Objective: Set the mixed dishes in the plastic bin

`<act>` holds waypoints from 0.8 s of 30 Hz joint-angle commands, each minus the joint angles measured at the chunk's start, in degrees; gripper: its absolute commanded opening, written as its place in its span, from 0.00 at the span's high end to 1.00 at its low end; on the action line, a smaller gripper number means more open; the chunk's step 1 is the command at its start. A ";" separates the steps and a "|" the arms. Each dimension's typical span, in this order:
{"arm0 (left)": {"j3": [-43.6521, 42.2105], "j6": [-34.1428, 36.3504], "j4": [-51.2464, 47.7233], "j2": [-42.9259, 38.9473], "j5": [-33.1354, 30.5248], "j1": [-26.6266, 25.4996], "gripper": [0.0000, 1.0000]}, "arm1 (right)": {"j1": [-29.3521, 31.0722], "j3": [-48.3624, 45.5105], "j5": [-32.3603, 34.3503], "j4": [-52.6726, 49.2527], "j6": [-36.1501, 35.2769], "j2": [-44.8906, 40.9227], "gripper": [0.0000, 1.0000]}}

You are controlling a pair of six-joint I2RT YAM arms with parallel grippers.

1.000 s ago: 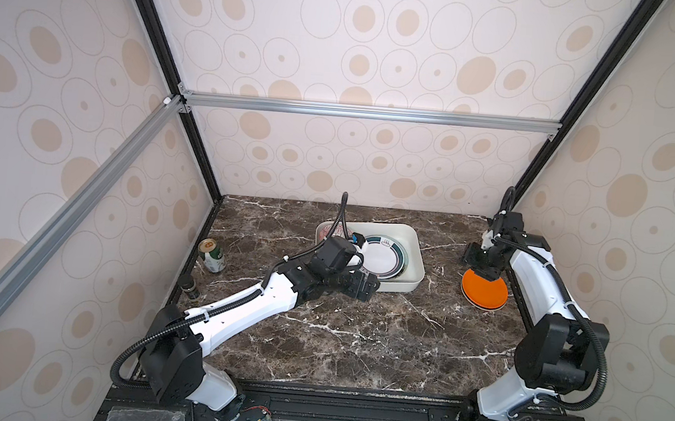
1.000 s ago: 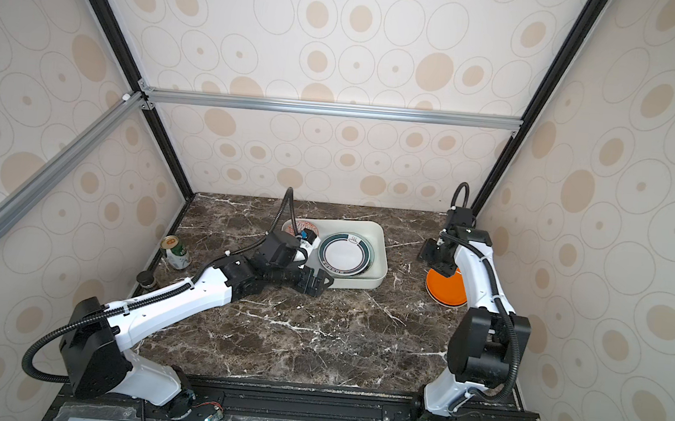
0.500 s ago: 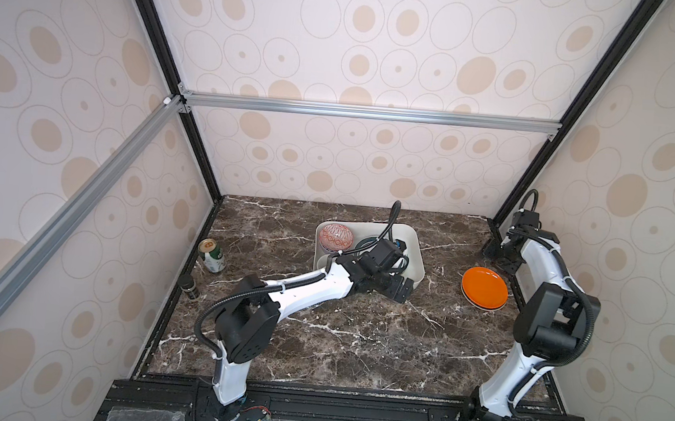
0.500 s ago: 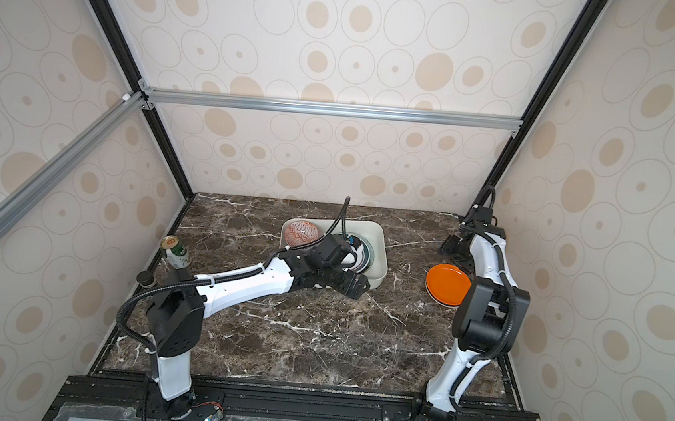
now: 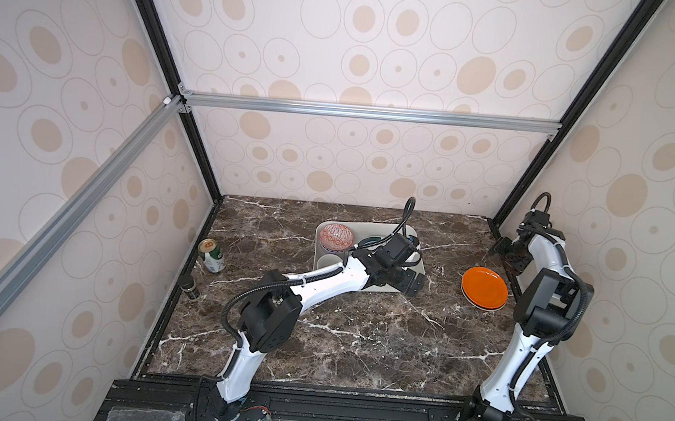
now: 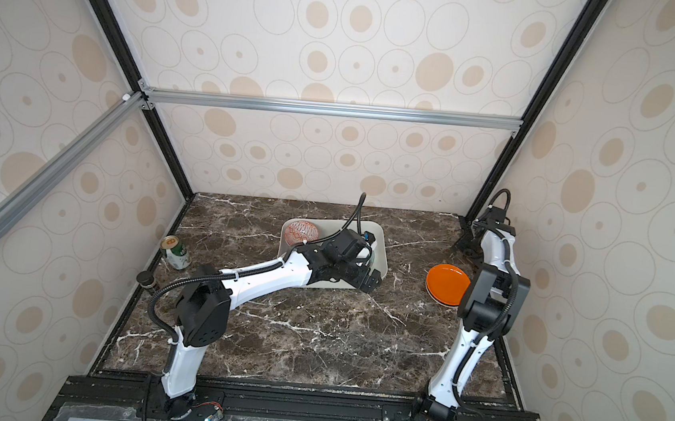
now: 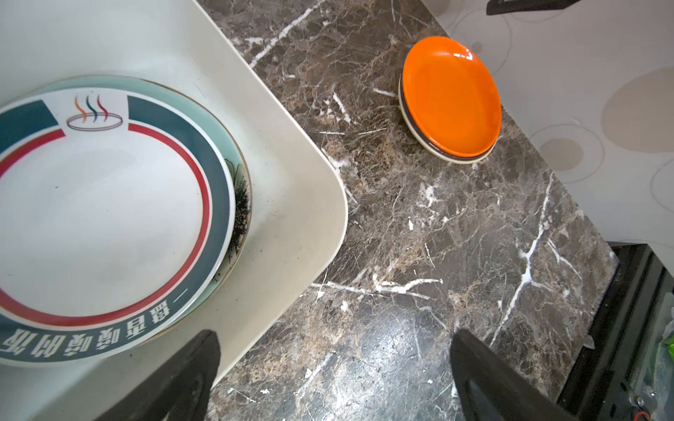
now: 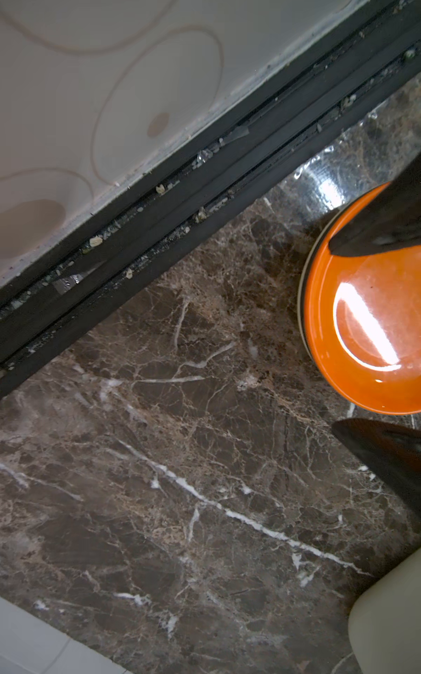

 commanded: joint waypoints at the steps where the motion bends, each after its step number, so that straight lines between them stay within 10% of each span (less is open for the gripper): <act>1: 2.70 1.68 -1.87 0.16 -0.09 -0.42 0.01 | -0.75 1.17 -0.66 -1.86 0.43 2.30 0.27; 24: -11.24 1.45 2.85 -10.31 -2.38 0.20 0.01 | -1.41 -4.80 -7.73 -0.66 1.94 3.50 0.28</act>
